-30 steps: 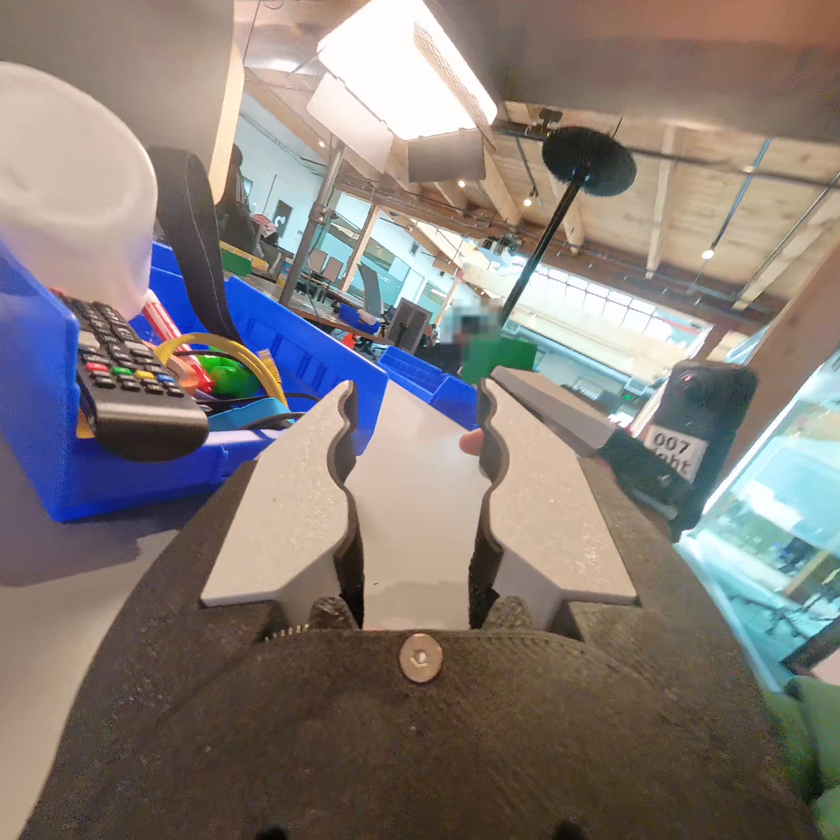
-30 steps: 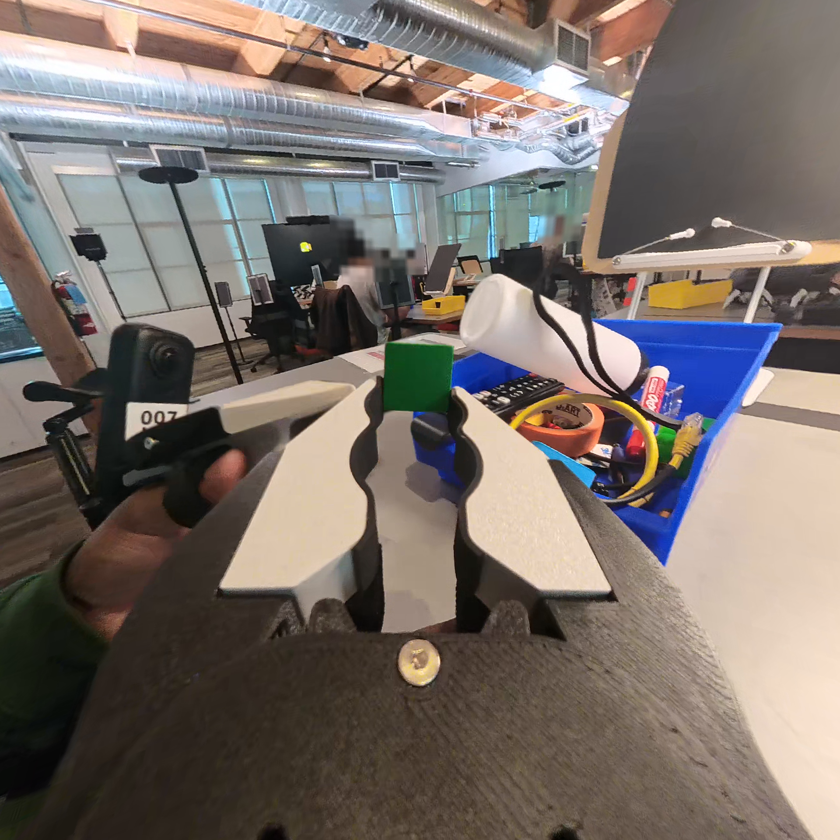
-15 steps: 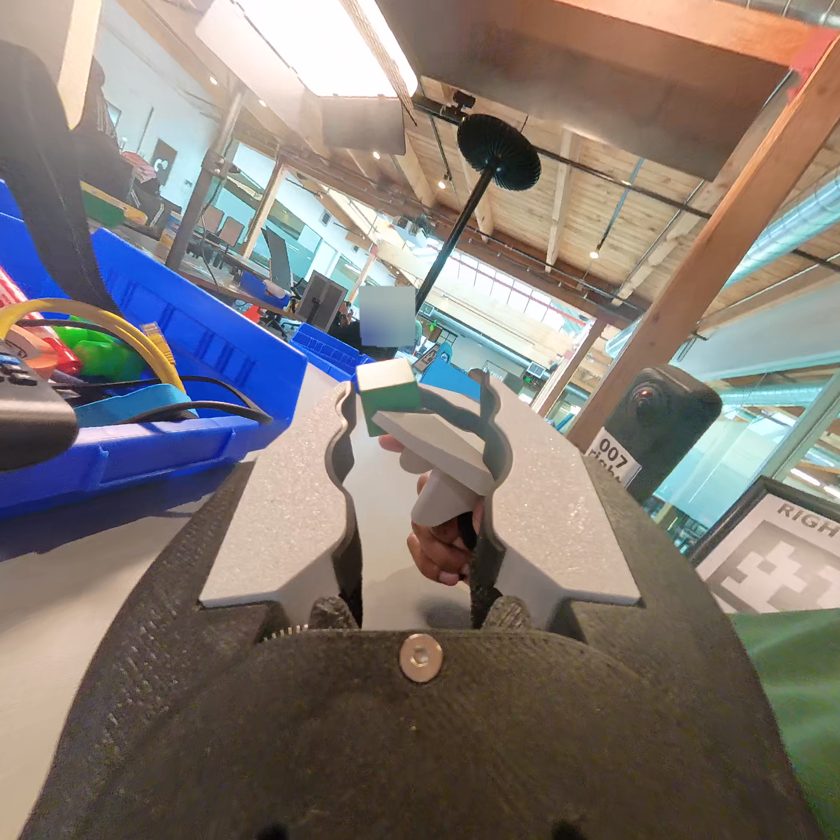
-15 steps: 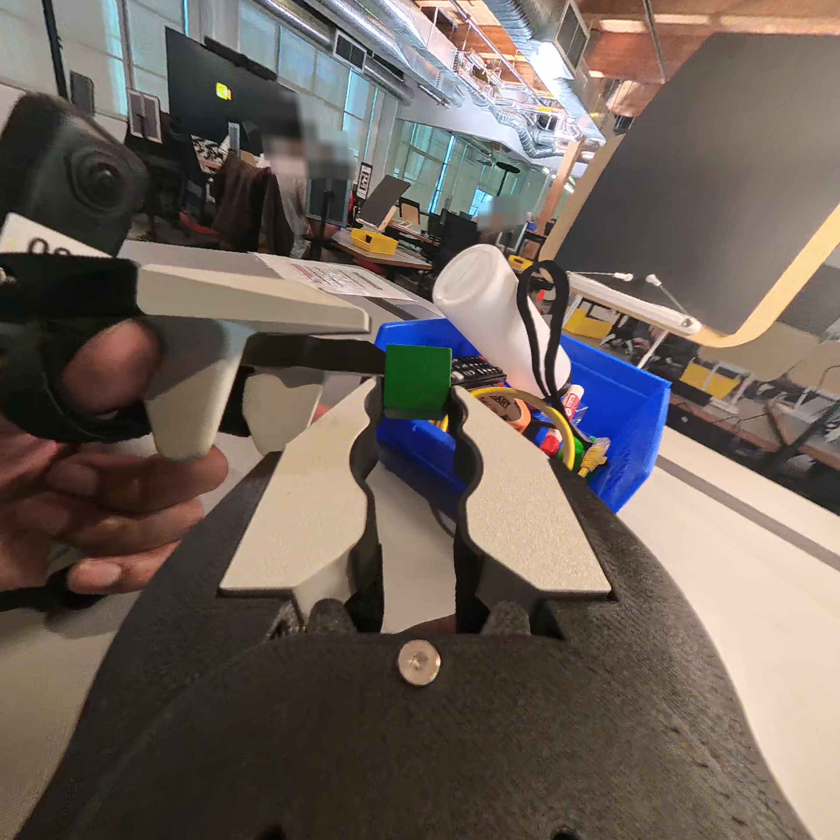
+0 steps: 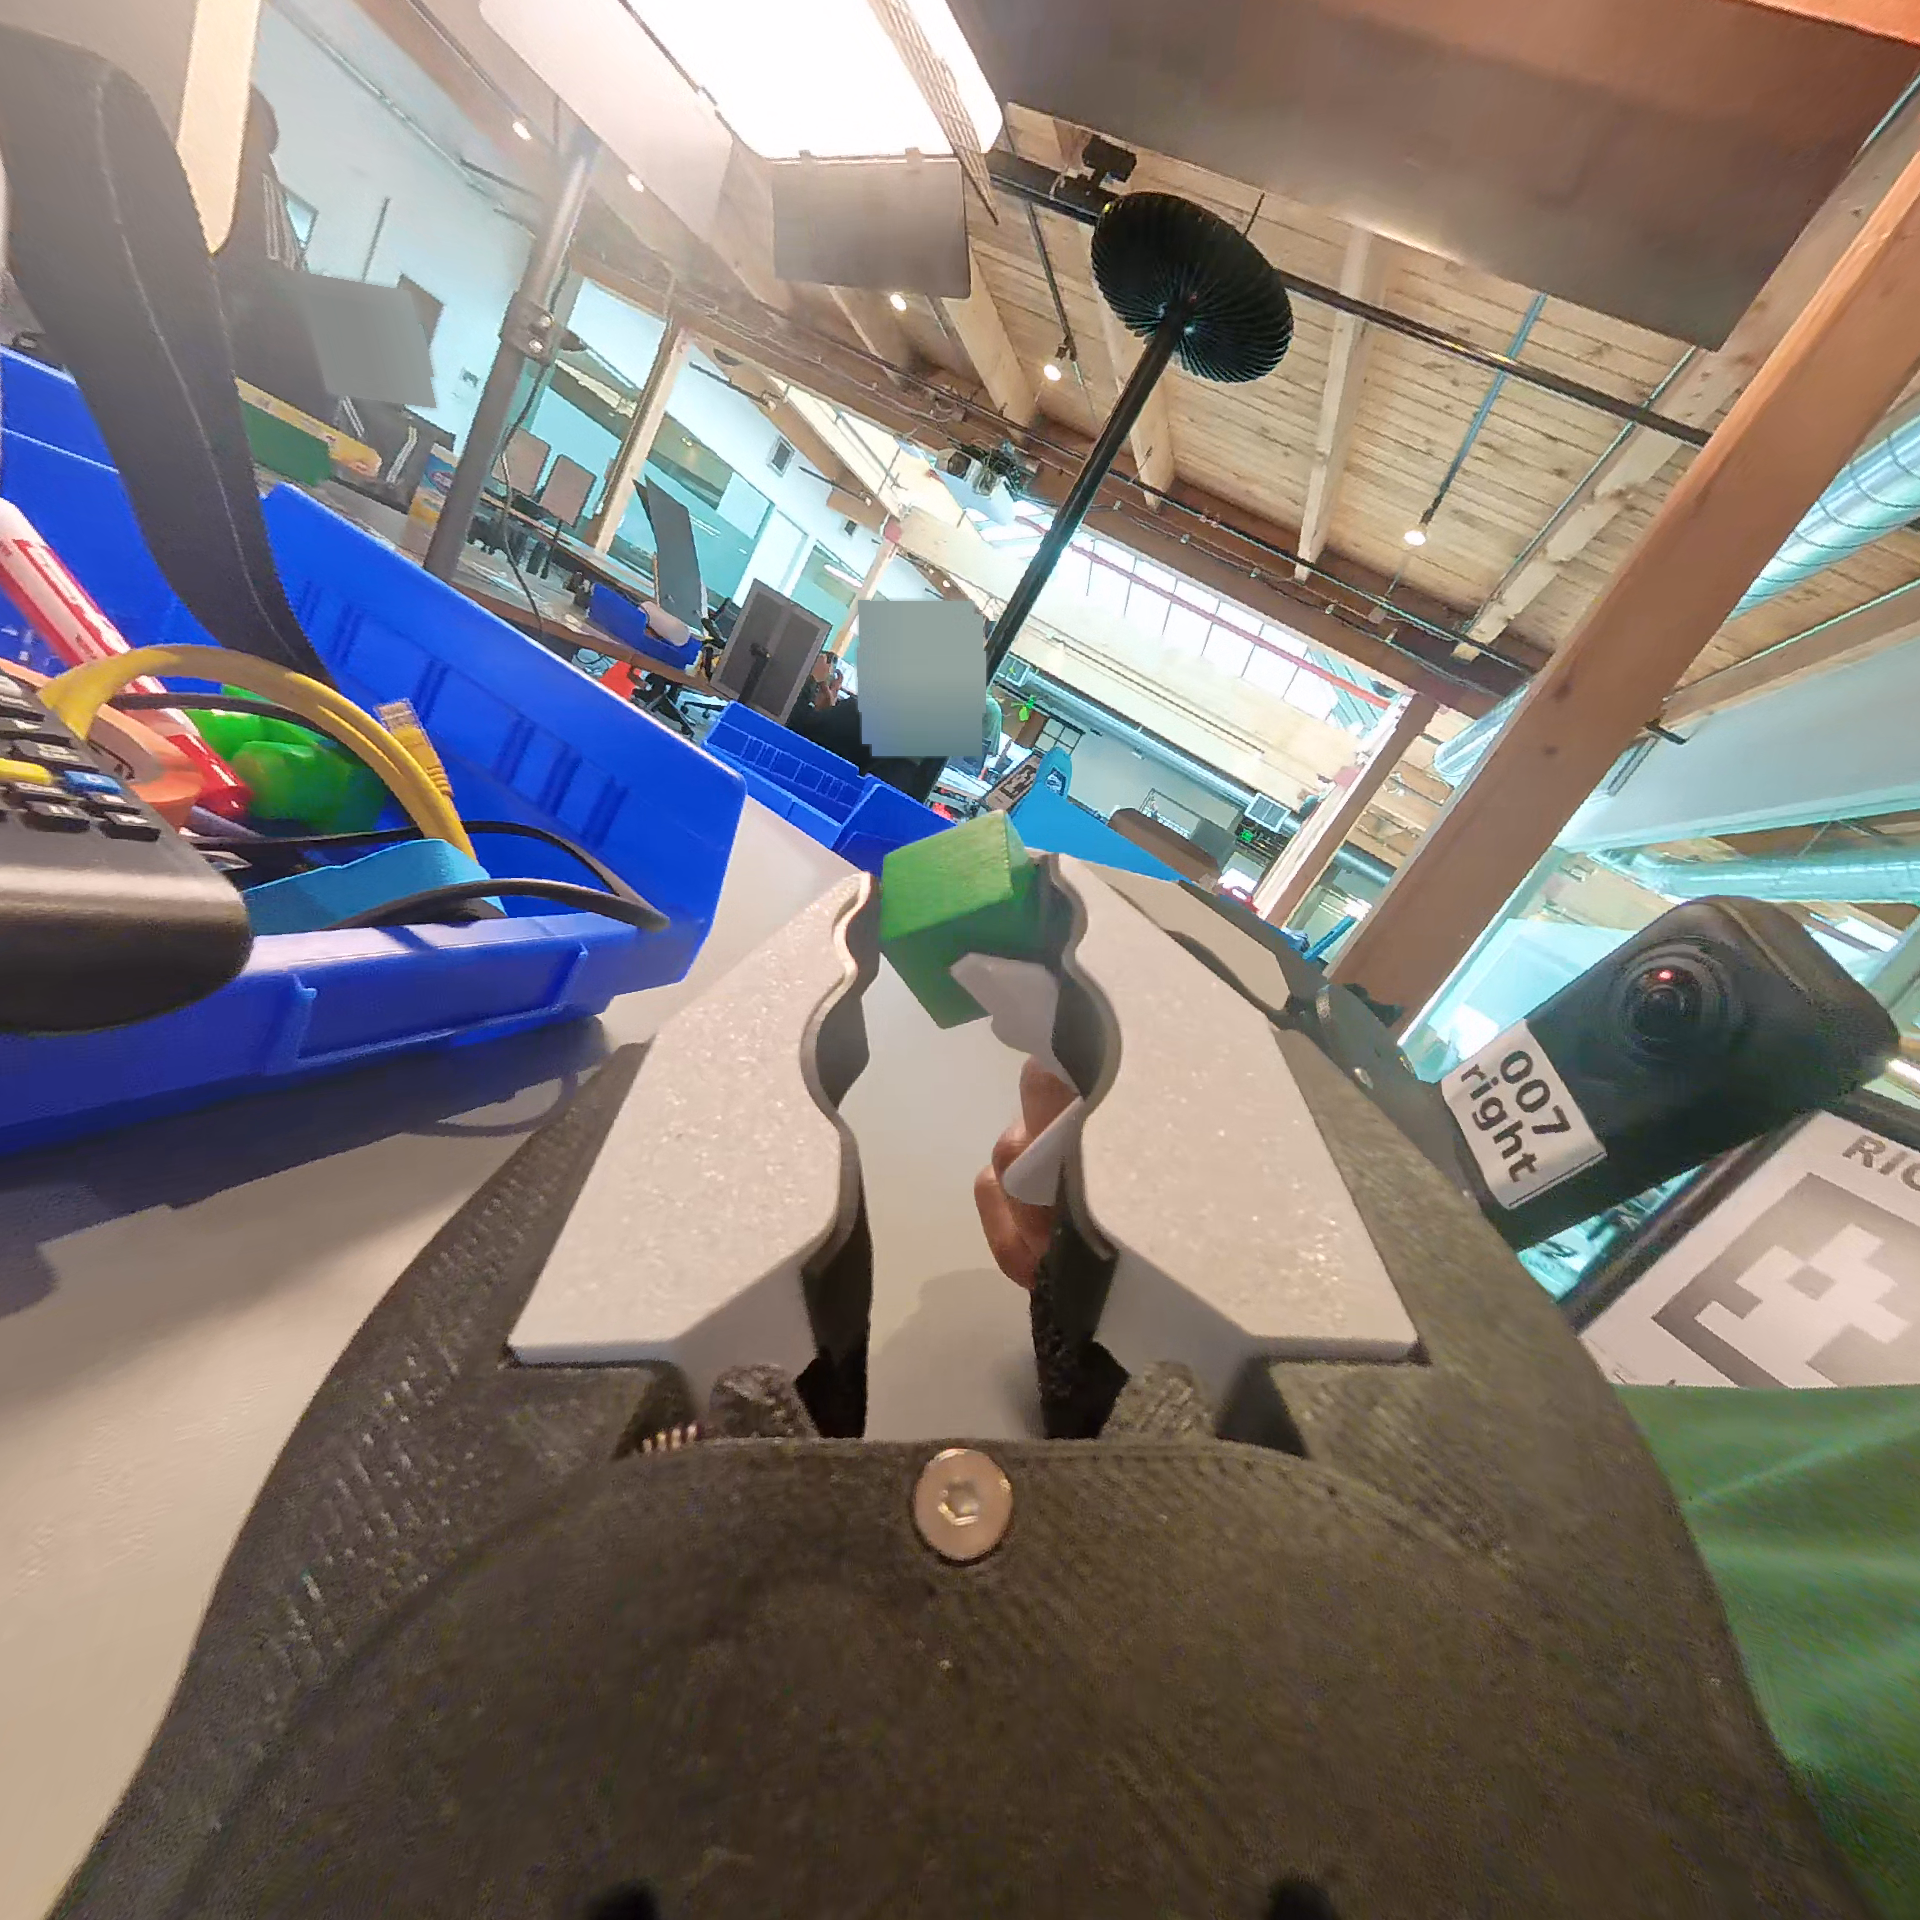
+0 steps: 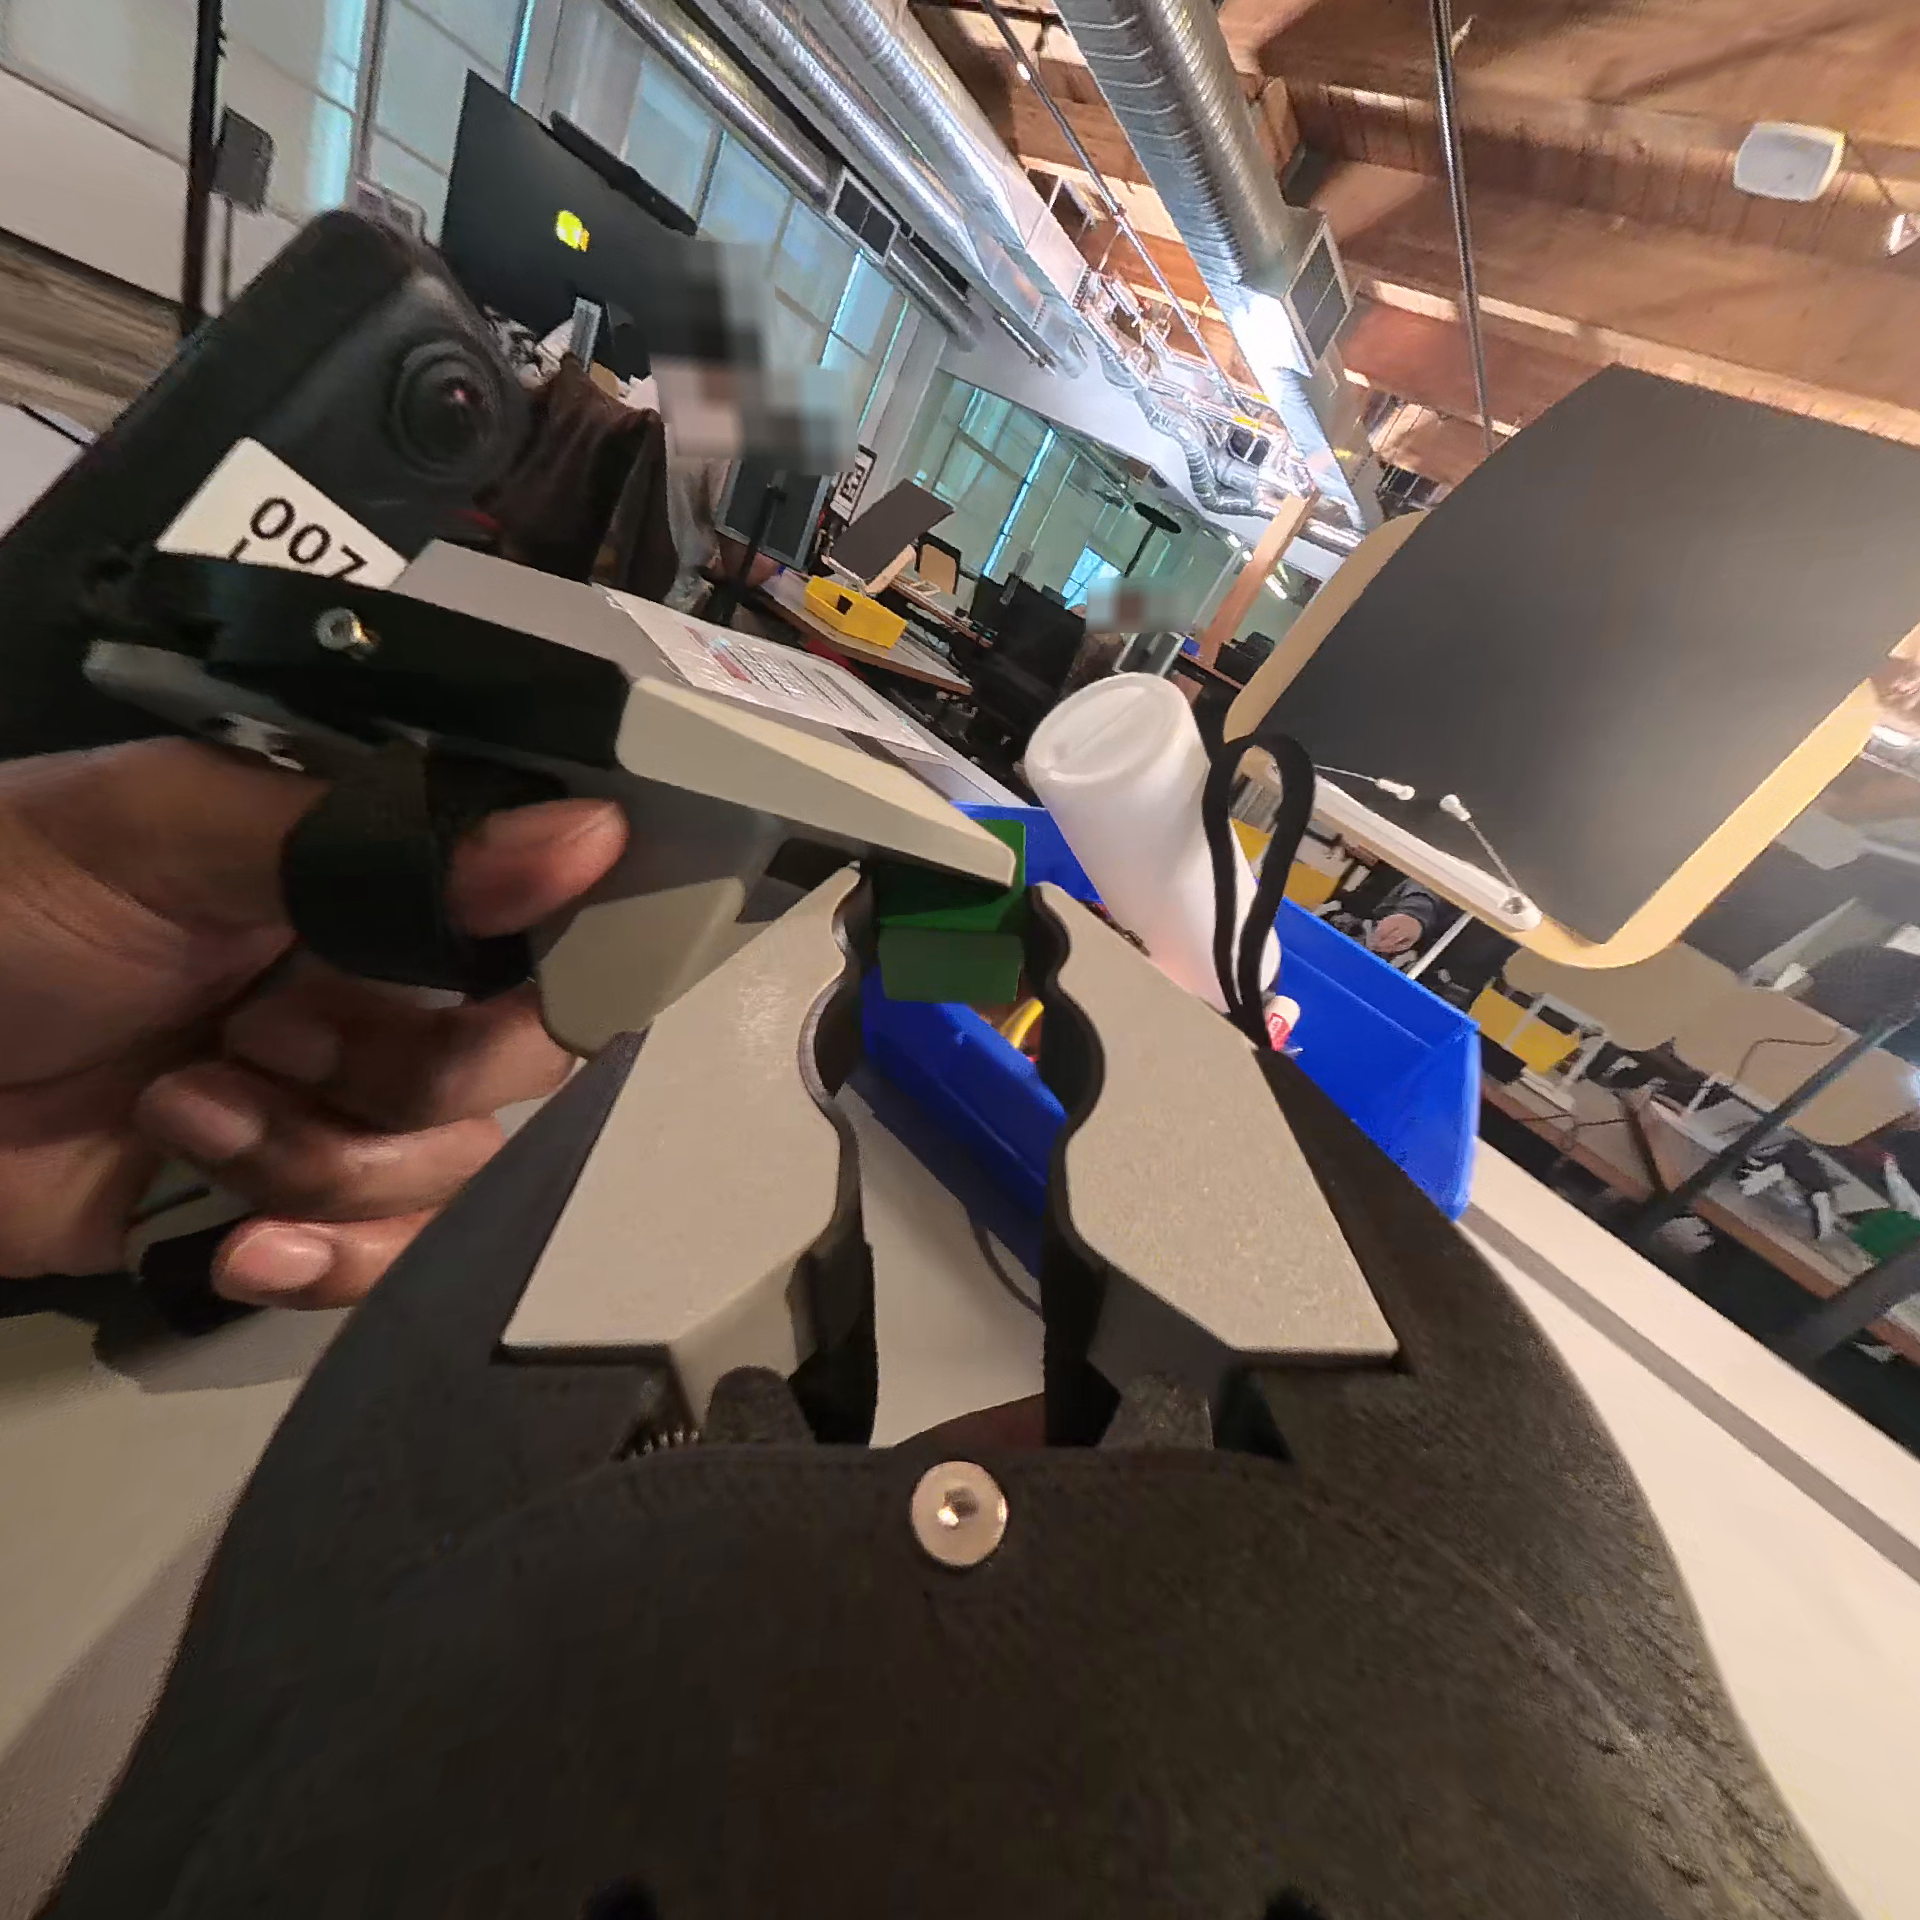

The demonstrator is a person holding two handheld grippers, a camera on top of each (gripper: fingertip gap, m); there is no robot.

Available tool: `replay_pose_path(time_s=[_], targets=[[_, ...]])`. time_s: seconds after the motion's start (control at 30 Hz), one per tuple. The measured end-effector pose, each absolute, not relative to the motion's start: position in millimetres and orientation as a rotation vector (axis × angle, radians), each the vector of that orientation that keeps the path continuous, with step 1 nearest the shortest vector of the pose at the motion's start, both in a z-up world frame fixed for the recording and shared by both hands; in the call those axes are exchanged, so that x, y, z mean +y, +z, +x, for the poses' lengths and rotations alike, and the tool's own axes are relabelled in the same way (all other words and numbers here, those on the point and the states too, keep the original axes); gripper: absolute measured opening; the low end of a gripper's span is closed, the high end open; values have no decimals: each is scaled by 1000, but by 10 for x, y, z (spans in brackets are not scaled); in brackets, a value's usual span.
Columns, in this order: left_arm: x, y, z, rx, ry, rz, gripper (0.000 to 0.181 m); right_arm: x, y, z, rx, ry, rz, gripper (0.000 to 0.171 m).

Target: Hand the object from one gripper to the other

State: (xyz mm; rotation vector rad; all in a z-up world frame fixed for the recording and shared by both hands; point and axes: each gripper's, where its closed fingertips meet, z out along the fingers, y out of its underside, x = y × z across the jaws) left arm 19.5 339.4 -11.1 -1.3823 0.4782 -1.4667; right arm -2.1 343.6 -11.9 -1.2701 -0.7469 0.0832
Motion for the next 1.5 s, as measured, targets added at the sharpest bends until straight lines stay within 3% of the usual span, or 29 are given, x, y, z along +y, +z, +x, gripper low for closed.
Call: replay_pose_path(time_s=[0.57,0.73,1.5], targets=[[3309,-19,217,456,-1629,-1314,31,3387,-40,3,-730,81,-1229,29],[3379,68,107,379,-1583,-1257,41,3361,14,17,-716,84,-1202,29],[3292,-26,250,398,-1824,-1331,46,3322,34,4,-762,-22,-1141,29]])
